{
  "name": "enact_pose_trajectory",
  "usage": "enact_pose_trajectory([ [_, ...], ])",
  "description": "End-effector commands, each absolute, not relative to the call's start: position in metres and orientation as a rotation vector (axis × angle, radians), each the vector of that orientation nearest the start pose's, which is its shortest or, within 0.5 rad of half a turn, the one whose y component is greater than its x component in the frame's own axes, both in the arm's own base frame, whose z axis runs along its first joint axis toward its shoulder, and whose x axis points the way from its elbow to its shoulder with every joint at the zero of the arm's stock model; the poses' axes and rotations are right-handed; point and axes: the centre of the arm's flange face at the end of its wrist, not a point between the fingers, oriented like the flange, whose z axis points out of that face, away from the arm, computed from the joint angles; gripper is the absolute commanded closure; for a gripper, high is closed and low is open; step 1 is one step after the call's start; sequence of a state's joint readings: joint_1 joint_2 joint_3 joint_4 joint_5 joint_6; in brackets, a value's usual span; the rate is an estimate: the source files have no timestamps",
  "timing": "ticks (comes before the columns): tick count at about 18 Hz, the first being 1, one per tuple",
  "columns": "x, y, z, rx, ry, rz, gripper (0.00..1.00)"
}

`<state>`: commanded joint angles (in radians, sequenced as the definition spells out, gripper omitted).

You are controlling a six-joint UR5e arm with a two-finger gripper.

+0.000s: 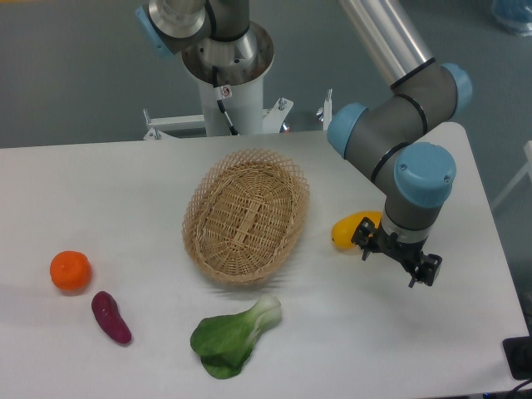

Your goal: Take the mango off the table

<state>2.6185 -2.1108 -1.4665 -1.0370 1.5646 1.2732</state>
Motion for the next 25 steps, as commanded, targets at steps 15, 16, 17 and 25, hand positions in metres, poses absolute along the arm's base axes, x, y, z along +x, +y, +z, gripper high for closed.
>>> enact_pose_trajectory([
  [15, -0.528, 0.453, 0.271, -3.072, 0.387, 0.130, 0.00],
  [16, -0.528, 0.453, 0.270, -3.073, 0.384, 0.127, 0.00],
  [17, -0.529, 0.454, 0.270, -3.072, 0.387, 0.130, 0.00],
  [25, -0.529, 0.448, 0.264, -3.079, 0.378, 0.112, 0.00],
])
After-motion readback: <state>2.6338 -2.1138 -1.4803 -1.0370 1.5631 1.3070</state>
